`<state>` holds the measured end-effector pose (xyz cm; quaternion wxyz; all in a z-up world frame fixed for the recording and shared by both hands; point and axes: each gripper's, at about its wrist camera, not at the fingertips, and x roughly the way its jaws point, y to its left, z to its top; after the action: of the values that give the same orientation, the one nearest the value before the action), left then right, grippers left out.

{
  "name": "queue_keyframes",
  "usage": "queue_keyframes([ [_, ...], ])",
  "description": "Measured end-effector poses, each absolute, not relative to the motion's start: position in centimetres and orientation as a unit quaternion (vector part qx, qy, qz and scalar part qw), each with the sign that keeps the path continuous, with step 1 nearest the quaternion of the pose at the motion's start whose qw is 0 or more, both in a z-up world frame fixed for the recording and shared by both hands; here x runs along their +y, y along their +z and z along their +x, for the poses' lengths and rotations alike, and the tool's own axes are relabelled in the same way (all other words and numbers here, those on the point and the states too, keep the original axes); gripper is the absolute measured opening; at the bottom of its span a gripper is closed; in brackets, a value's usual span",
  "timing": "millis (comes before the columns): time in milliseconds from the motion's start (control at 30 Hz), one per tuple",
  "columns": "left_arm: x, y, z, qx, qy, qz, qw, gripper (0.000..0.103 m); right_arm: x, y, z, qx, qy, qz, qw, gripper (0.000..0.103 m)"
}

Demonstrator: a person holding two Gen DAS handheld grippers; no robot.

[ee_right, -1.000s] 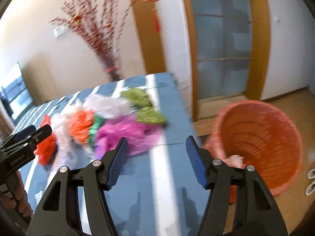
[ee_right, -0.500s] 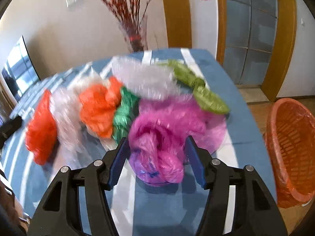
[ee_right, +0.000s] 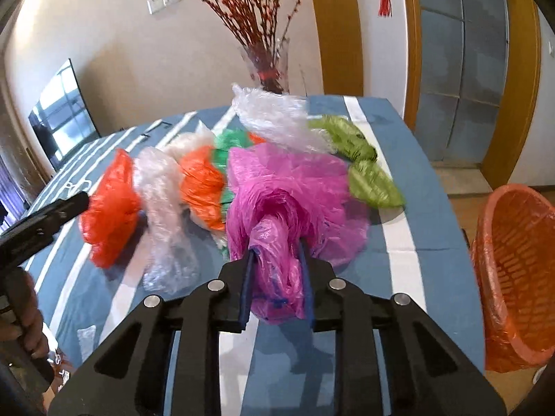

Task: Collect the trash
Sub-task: 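Grasp the clear bag with the left gripper while the right gripper holds the pink bag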

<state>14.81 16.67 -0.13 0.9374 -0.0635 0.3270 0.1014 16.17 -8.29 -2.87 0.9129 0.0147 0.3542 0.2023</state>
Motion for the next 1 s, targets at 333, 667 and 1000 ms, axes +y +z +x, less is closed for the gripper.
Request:
queue_keyframes([
  [333,13.5,0.8,16.0,0.326,0.071,-0.057,0.941,0.080,-11.3,0.0,13.8,0.309,0.187,0.030,0.932,0.024],
  [667,9.7,-0.7,21.2,0.357,0.096,-0.010,0.929,0.070,-13.5,-1.0,13.6,0.327,0.166,0.041,0.929,0.024],
  [1000,10.2,-0.8,22.3,0.368,0.049,-0.042,0.928,0.006,-15.1,-1.2,13.5,0.330,0.154,0.050,0.930,0.024],
])
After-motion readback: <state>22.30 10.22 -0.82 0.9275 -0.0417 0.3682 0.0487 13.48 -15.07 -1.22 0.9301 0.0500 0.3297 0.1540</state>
